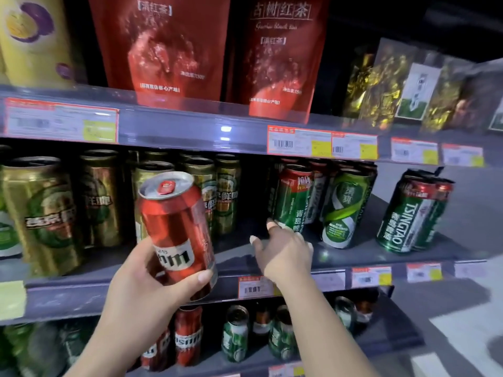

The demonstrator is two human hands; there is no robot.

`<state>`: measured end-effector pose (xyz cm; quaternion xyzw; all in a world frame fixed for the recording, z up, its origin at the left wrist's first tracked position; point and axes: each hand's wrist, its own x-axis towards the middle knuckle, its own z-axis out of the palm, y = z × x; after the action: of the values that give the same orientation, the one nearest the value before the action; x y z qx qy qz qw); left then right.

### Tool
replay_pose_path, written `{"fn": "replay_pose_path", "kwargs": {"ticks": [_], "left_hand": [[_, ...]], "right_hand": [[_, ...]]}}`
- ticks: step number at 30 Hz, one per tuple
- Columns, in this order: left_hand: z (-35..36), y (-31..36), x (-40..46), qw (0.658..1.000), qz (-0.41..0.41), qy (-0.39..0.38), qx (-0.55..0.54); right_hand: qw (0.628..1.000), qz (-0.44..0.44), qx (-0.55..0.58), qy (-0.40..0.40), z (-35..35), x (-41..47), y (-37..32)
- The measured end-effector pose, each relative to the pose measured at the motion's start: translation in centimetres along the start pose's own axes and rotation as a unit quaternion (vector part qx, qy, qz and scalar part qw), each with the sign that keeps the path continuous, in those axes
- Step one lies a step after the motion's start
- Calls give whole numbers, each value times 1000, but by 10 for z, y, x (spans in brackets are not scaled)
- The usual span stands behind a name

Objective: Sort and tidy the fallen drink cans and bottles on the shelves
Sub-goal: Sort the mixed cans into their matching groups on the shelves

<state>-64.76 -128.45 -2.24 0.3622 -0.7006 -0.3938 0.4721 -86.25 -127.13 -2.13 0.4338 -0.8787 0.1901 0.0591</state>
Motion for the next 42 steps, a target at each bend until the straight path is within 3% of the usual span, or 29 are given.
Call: {"fn": "replay_pose_path", "kwargs": {"ticks": [9,11,13,15,17,20,24,25,27,29,30,33,35,42], "left_hand": [[13,0,1,1000,-10,-4,-16],[12,2,1,1000,-6,-8,-20],[10,3,0,1000,3,-8,-20],[7,2,0,1000,13,-6,-18],[3,-1,-2,1000,22,-7,-9],[-11,-1,-7,999,28,-6,30],[-61,0,0,990,45,-116,62],[-76,1,5,994,52,-84,51],[-104,-4,20,992,61,107,30],[-127,-12,38,957,43,272,92],[-134,-17,46,946,9,292,139],[-144,-34,69,954,-106,196,201],[-141,-40,73,944,-137,160,252],[-99,-37,71,976,-42,89,194]], "right_hand": [[999,37,-28,9,0,26,33],[997,9,61,54,-8,16,25],[962,-68,264,23,-22,-8,3],[885,-157,429,-94,-39,-37,-30],[863,-210,435,-147,-40,-54,-51],[875,-220,420,-96,-35,-62,-68],[834,-189,507,-109,-31,-69,-77],[826,-185,519,-120,-30,-71,-78],[813,-179,536,-144,-30,-76,-82],[811,-171,535,-161,-28,-81,-85],[816,-167,528,-168,-26,-85,-86],[830,-146,504,-190,-20,-97,-89],[833,-139,495,-203,-18,-102,-88],[845,-108,488,-188,-15,-104,-81]]}}
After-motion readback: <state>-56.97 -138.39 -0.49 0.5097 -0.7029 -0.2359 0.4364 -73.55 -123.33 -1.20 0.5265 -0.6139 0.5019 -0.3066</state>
